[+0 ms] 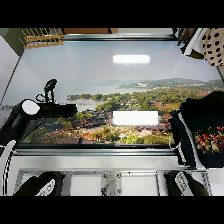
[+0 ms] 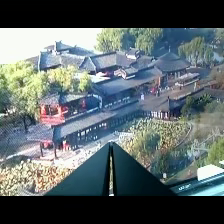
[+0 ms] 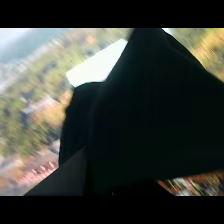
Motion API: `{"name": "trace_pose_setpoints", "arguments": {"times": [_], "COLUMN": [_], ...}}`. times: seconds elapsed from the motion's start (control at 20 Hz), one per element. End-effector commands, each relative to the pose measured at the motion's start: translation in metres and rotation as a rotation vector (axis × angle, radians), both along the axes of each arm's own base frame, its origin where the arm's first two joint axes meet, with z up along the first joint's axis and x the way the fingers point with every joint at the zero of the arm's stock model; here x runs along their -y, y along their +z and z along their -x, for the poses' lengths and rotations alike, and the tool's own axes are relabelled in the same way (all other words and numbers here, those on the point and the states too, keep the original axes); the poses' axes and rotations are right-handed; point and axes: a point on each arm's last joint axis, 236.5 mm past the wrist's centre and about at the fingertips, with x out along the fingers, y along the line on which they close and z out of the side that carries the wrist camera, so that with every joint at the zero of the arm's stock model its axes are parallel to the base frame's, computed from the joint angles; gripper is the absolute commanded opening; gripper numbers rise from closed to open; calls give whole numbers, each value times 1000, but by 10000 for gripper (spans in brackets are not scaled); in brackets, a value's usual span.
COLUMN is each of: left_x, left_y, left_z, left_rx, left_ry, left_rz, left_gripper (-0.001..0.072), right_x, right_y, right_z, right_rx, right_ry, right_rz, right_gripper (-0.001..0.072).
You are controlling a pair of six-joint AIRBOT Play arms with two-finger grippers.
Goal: Fold the clothes and pants, and hang the long-sleeved shirts on hangers.
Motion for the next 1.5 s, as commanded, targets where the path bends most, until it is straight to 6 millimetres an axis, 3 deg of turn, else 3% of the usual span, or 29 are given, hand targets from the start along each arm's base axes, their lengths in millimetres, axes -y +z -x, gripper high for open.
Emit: {"name": "trace_pose_setpoints", "arguments": {"times": [0.0, 0.2, 0.4, 0.55, 0.8, 0.9, 0.95, 1.0, 1.1, 1.25, 1.45], "left_x": [0, 0, 0, 0, 0, 0, 0, 0, 1, 2, 8], "left_y": [0, 0, 0, -1, -1, -1, -1, -1, 0, 1, 4], "left_z": [0, 1, 1, 1, 1, 1, 1, 1, 1, 1, 2], "left_rx": [1, -1, -1, -2, -2, -2, -3, -3, -3, -2, -10], "left_ry": [-2, -2, -3, -4, -4, -4, -4, -4, -3, -1, 3], "left_rz": [-1, -2, -2, -2, -2, -2, -2, -1, 2, 8, 43], "left_gripper": [6, 6, 6, 6, 6, 6, 6, 6, 6, 6, 6], "right_x": [18, 16, 10, 9, 12, 11, 14, 7, -35, -125, -225], "right_y": [-38, -86, -128, -141, -137, -134, -127, -61, -33, -27, -69], "right_z": [67, 114, 143, 157, 169, 168, 163, 113, 64, 6, -33], "right_rx": [-266, -440, -547, -597, -620, -608, -568, -261, -43, 106, 50], "right_ry": [-136, -189, -209, -231, -262, -262, -264, -152, 15, 338, 677], "right_rz": [36, 36, 22, 20, 41, 47, 70, 180, 132, -43, -102], "right_gripper": [13, 13, 13, 13, 41, 542, 686, 686, 683, 680, 680]}}
